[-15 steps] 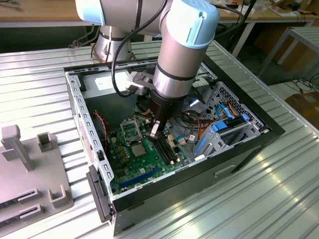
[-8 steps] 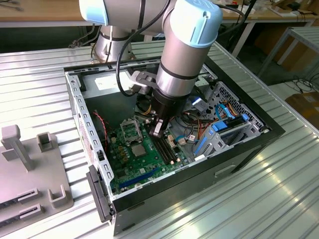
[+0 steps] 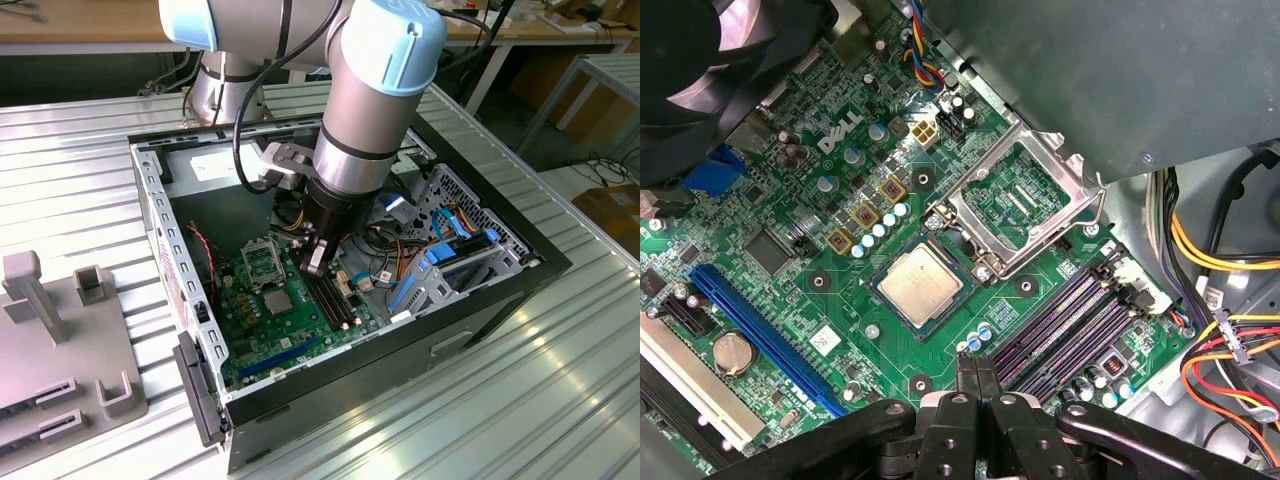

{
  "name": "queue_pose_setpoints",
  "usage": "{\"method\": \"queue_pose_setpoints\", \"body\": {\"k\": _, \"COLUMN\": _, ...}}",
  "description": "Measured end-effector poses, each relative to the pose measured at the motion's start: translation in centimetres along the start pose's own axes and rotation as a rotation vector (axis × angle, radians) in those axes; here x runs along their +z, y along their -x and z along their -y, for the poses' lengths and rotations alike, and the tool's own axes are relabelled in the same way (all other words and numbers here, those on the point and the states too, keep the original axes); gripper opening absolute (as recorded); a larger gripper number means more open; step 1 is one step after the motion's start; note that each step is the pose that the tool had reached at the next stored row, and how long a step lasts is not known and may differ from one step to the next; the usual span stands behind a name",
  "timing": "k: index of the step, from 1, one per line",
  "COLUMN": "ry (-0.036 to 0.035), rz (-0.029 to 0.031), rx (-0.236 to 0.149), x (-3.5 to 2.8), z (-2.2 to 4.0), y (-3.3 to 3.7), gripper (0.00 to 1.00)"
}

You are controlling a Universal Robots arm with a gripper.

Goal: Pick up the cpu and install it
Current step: 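Close the cpu cover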

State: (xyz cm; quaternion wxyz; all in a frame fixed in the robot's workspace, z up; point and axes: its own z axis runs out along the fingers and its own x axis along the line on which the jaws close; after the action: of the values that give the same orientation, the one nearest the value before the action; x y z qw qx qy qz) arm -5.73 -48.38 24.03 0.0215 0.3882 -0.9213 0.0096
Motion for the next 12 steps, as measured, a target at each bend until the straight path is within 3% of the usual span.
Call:
{"method": "queue_pose_setpoints", "body": {"k": 6, "ry": 0.0001, "rz": 0.0000, "rx": 0.000, "x": -0.07, "z": 0.00, "y": 0.00, "gripper": 0.11}}
{"method": "queue_pose_setpoints", "body": {"k": 8, "ry": 0.0069, "rz": 0.0063, "rx": -0.001, "x": -0.24, "z": 0.04, "y": 0.04, "gripper": 0.11}}
{"method": "queue_pose_setpoints", "body": {"k": 10, "ry": 0.0238, "rz": 0.0232, "rx": -0.001, "x": -0.29, "z": 0.04, "y": 0.10, "gripper": 0.11}}
{"method": "queue_pose_setpoints", "body": {"k": 11, "ry": 0.0378, "rz": 0.0375, "rx": -0.002, "x": -0.30, "z": -0.01, "y": 0.15, "gripper": 0.11}}
{"method": "queue_pose_setpoints", "body": {"k": 12, "ry": 0.0437, "rz": 0.0435, "rx": -0.002, "x": -0.31, "z": -0.05, "y": 0.19, "gripper": 0.11}}
